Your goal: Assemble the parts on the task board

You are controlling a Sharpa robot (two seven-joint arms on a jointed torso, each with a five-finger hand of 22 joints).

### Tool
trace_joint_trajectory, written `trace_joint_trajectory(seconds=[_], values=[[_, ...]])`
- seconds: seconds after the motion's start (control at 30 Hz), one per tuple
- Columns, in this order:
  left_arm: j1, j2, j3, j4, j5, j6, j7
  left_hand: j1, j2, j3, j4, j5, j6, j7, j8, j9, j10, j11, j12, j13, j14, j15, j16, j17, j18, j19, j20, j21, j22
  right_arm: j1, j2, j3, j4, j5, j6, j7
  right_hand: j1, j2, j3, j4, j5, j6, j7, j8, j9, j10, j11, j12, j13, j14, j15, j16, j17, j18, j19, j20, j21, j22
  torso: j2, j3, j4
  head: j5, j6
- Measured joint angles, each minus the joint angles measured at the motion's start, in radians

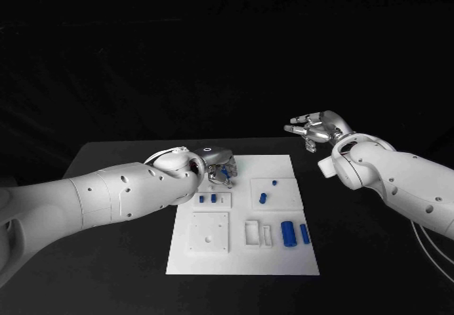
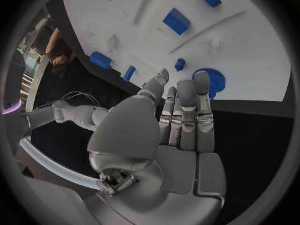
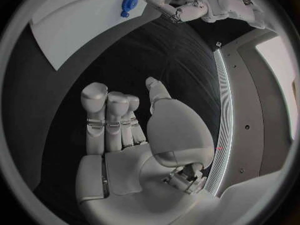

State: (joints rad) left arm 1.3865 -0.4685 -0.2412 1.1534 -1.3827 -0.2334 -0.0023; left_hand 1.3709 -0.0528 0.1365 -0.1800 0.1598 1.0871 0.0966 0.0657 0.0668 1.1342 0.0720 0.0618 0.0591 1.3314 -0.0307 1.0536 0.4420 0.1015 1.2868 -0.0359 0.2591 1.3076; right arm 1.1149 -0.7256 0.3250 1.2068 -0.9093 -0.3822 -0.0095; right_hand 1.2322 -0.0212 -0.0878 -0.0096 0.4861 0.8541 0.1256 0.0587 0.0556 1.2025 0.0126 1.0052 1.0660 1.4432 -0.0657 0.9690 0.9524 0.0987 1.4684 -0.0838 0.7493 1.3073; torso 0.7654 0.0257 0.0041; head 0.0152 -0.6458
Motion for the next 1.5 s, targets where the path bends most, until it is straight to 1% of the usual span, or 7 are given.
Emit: trace_joint_trajectory(seconds=[0.13,0.37,0.73,1.0,1.1,1.2,1.5], values=[[-0.004,0.004,0.000,-0.011,-0.007,0.020,0.008,0.000,0.000,0.017,-0.009,0.002,-0.001,-0.005,0.000,-0.001,-0.009,-0.002,0.000,-0.001,0.028,0.000,0.004,-0.007,0.000,0.004,-0.004,0.000,0.000,0.000,0.000,0.000,0.001,0.000,0.000,0.000,0.000,0.000,0.000,0.000,0.000,0.000,0.000,0.000,0.000,0.000,0.000,0.000,0.000,0.000,0.000,0.000,0.000,0.000,0.000,0.000,0.000,0.000,0.000,-0.0001,0.0002,0.000,0.000],[-0.018,0.014,0.000,-0.030,-0.013,0.039,0.021,0.000,0.000,0.035,-0.013,0.002,-0.002,-0.006,0.000,-0.001,-0.008,-0.002,0.000,-0.001,0.037,-0.001,-0.001,-0.005,0.000,0.004,-0.004,0.000,0.000,0.000,-0.001,0.000,0.002,0.000,0.000,0.000,0.000,0.000,0.000,0.000,0.000,0.000,0.000,0.000,0.000,0.000,0.000,0.000,0.000,0.000,0.000,0.000,0.000,0.000,0.000,0.000,0.000,0.000,0.000,-0.0001,-0.0013,-0.001,-0.001],[-0.033,0.021,0.000,-0.065,-0.015,0.023,0.043,-0.004,0.004,0.078,-0.019,-0.004,-0.019,-0.006,0.000,-0.003,0.004,-0.004,0.000,0.000,0.061,0.000,0.011,0.007,-0.001,0.015,-0.008,0.025,0.000,0.000,-0.006,0.000,0.008,0.000,-0.001,0.000,0.000,0.000,0.000,0.000,0.000,0.000,0.000,0.000,0.000,0.000,0.000,0.000,0.000,0.000,0.000,0.000,0.000,0.000,0.000,0.000,0.000,0.000,0.000,0.0012,-0.0002,-0.007,0.000],[-0.040,0.026,0.000,-0.077,-0.014,0.004,0.055,-0.004,0.004,0.097,-0.015,-0.004,-0.019,-0.006,0.000,-0.003,0.004,-0.004,0.000,0.000,0.060,0.000,0.011,0.008,0.000,0.014,-0.007,0.036,0.000,0.000,-0.009,0.000,0.013,0.000,-0.001,0.000,0.000,0.000,0.000,0.000,0.000,0.000,0.000,0.000,0.000,0.000,0.000,0.000,0.000,0.000,0.000,0.000,0.000,0.000,0.000,0.000,0.000,0.000,0.000,0.0012,-0.0006,-0.008,-0.001],[-0.041,0.027,0.000,-0.079,-0.013,0.000,0.057,-0.004,0.004,0.100,-0.014,-0.004,-0.019,-0.006,0.000,-0.003,0.004,-0.004,0.000,0.000,0.060,0.000,0.011,0.008,0.015,0.014,-0.007,0.037,0.000,0.000,-0.009,0.000,0.014,0.000,-0.001,0.000,0.000,0.000,0.000,0.000,0.000,0.000,0.000,0.000,0.000,0.000,0.000,0.000,0.000,0.000,0.000,0.000,0.000,0.000,0.000,0.000,0.000,0.000,0.000,0.0012,-0.0008,-0.009,-0.002],[-0.041,0.028,0.000,-0.082,-0.013,-0.001,0.059,-0.008,0.008,0.112,-0.010,-0.004,-0.018,-0.005,0.000,-0.003,0.008,-0.004,0.000,0.000,0.060,0.000,0.014,0.009,0.015,0.014,-0.007,0.041,0.000,0.000,-0.009,0.000,0.015,0.000,-0.001,0.000,0.000,0.000,0.003,0.003,0.000,0.000,0.000,0.000,0.000,0.000,0.000,0.000,0.000,0.000,0.000,0.000,0.000,0.000,0.000,0.000,0.000,0.001,-0.001,0.0012,-0.0008,-0.009,-0.002],[-0.043,0.033,0.000,-0.091,-0.012,0.002,0.059,-0.013,0.013,0.123,0.001,-0.010,0.024,0.001,0.000,-0.003,0.054,-0.011,0.000,0.000,0.060,0.000,0.019,0.013,0.015,0.014,-0.007,0.052,0.000,0.000,-0.009,0.000,0.015,0.000,-0.001,0.000,0.000,0.000,0.003,0.003,0.000,0.000,0.000,0.000,0.000,0.000,0.000,0.000,0.000,0.000,0.000,0.000,0.000,0.000,0.000,0.000,0.000,0.001,-0.001,0.0005,-0.0002,-0.011,-0.004]])
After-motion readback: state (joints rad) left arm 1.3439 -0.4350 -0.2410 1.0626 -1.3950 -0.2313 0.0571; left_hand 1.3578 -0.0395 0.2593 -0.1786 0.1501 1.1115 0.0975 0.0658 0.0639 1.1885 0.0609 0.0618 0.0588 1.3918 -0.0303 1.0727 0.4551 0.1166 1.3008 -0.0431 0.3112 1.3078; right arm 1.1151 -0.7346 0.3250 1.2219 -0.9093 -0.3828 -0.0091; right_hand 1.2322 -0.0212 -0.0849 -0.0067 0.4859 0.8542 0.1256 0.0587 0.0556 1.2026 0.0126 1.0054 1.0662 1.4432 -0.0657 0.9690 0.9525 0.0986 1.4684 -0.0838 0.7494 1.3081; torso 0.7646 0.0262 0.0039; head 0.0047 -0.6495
